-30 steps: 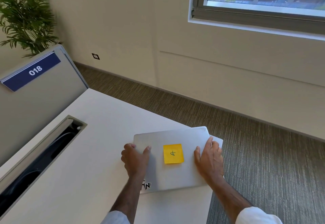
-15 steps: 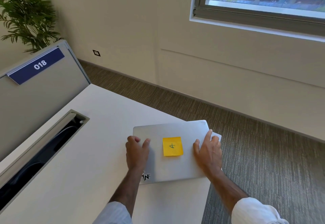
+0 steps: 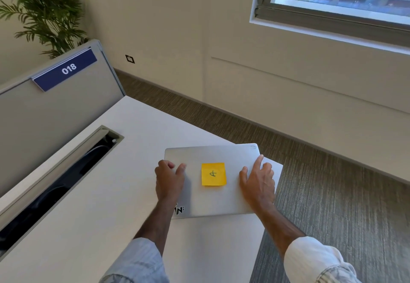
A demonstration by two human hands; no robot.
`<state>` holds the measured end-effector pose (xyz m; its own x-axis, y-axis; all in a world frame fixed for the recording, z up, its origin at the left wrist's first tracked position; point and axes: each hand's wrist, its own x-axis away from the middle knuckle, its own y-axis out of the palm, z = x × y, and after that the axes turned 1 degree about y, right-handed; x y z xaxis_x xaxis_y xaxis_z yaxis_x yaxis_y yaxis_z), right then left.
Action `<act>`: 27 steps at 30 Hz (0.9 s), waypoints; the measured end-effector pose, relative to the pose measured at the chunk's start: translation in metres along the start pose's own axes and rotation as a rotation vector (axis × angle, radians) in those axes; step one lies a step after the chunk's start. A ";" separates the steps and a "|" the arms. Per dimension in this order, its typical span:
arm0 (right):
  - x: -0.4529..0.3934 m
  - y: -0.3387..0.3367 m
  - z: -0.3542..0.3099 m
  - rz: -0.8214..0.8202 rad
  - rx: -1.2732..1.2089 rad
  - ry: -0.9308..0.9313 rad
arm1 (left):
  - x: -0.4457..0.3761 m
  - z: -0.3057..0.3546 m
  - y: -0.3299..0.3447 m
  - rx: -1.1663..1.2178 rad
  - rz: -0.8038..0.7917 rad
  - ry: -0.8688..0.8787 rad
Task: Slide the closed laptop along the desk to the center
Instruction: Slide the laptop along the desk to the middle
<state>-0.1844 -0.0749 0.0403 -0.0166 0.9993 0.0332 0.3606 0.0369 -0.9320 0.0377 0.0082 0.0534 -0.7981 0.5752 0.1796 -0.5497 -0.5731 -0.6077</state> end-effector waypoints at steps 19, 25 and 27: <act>0.037 0.015 -0.058 -0.030 -0.065 -0.131 | 0.000 -0.037 -0.073 0.021 0.111 -0.073; 0.052 0.019 -0.076 -0.036 -0.085 -0.177 | 0.006 -0.050 -0.100 0.030 0.148 -0.086; 0.058 0.021 -0.083 -0.040 -0.085 -0.195 | 0.008 -0.055 -0.109 0.029 0.161 -0.093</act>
<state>-0.1007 -0.0161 0.0530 -0.2091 0.9779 -0.0086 0.4333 0.0848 -0.8973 0.1050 0.1078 0.0785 -0.8950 0.4188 0.1534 -0.4187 -0.6707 -0.6123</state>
